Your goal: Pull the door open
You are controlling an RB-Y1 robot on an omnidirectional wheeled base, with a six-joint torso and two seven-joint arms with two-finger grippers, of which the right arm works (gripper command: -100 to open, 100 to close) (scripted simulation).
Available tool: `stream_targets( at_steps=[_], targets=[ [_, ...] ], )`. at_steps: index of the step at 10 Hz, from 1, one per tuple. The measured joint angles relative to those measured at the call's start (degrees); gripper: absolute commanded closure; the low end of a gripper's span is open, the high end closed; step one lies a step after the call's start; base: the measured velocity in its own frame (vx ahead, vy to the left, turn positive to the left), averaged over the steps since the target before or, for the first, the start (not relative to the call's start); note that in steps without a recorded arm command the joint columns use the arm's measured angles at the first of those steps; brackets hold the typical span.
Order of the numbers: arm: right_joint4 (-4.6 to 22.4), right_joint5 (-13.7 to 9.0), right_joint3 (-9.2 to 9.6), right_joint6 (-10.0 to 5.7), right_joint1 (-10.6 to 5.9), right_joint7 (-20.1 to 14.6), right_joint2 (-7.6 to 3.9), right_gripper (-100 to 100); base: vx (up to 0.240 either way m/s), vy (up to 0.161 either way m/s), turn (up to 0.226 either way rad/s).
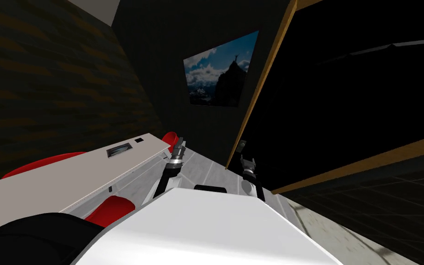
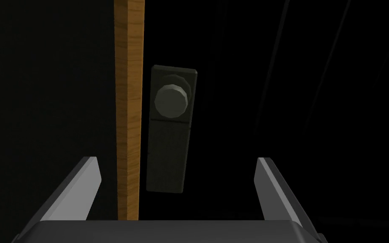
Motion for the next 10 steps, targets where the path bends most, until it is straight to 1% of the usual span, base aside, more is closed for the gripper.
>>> stream_targets(
  at_steps=[1, 2, 3, 4, 5, 6, 7, 8, 9, 10],
  targets=[
    [0.6, -1.3, -0.15, 0.35, -0.38, -0.3, -0.08, -100, 0.133, -0.046, 0.088],
    [1.5, -2.4, 0.1, 0.29, -0.6, -1.0, -0.22, -100, 0.159, -0.045, 0.069],
    [2.0, -3.4, 0.16, 0.34, -0.54, -1.5, -0.42, -100, 0.173, -0.069, 0.069],
    [2.5, -4.6, 0.25, 0.43, -0.65, -2.1, -0.56, -100, 0.076, -0.037, 0.02],
    [2.6, -4.7, 0.26, 0.44, -0.68, -2.2, -0.58, -100, 0.144, -0.001, 0.147],
    [3.6, -4.6, -0.1, 0.04, -0.69, -3.4, -1.7, -100, 0.176, -0.028, 0.131],
    [4.6, -4.9, -0.79, -0.06, -1.03, -4.6, -2.72, -100, 0.185, -0.032, 0.089],
    [5.2, -5.4, -1.88, 0.32, -1.26, -5.7, -3.95, -100, 0.201, -0.02, 0.133],
    [5.3, -5.7, -2.71, 0.55, -0.87, -6.4, -4.67, -100, 0.189, -0.032, 0.098],
    [6.8, -5.6, -2.93, 0.07, -1.39, -7.8, -5.75, -100, 0.181, -0.027, 0.097]
  ],
)
